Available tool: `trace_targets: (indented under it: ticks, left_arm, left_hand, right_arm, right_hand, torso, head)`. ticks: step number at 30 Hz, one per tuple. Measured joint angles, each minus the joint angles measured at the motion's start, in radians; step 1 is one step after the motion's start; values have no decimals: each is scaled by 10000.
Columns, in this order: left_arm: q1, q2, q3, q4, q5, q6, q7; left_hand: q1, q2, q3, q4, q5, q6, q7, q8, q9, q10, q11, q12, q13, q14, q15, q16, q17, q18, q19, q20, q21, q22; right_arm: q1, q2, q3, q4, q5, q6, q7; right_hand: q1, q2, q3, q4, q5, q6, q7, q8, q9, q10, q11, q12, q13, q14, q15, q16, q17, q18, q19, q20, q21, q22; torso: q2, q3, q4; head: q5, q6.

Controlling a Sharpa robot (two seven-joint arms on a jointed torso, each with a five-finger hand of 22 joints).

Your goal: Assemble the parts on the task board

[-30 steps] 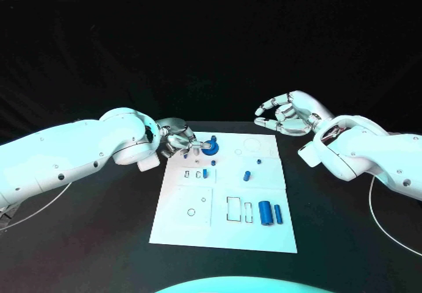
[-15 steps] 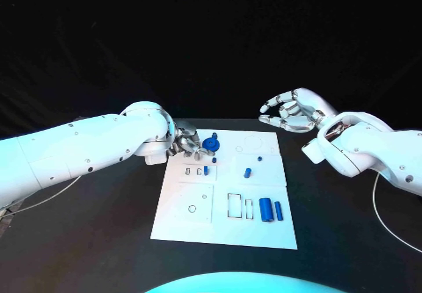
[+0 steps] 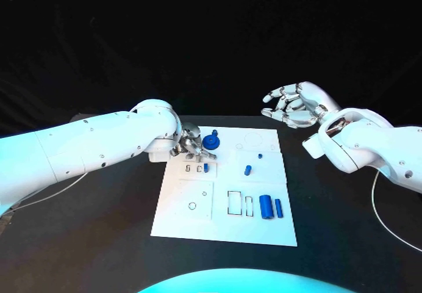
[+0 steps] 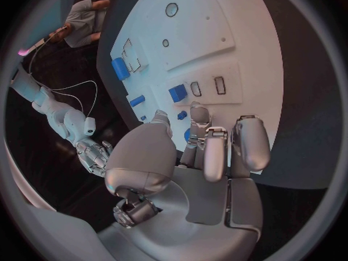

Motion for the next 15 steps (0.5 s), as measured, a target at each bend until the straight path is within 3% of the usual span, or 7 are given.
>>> trace_targets:
  ticks: [15]
  left_arm:
    - [-8,272,-50,-177,181,617,-80]
  left_hand:
    - [326,166,3,-3,0,-73,0,39,100,-71,-2,0,-43,0,0,35,-2,0,0,0,37,55]
  right_arm:
    - [-21,89,-7,-57,147,-240,94]
  right_hand:
    - [0,0,-17,38,0,0,0,0,12,1,0,-76,-122,1,0,-80,-67,51,-20,20,-119,-94]
  torso:
    - [0,1,5]
  head:
    - [6,-60]
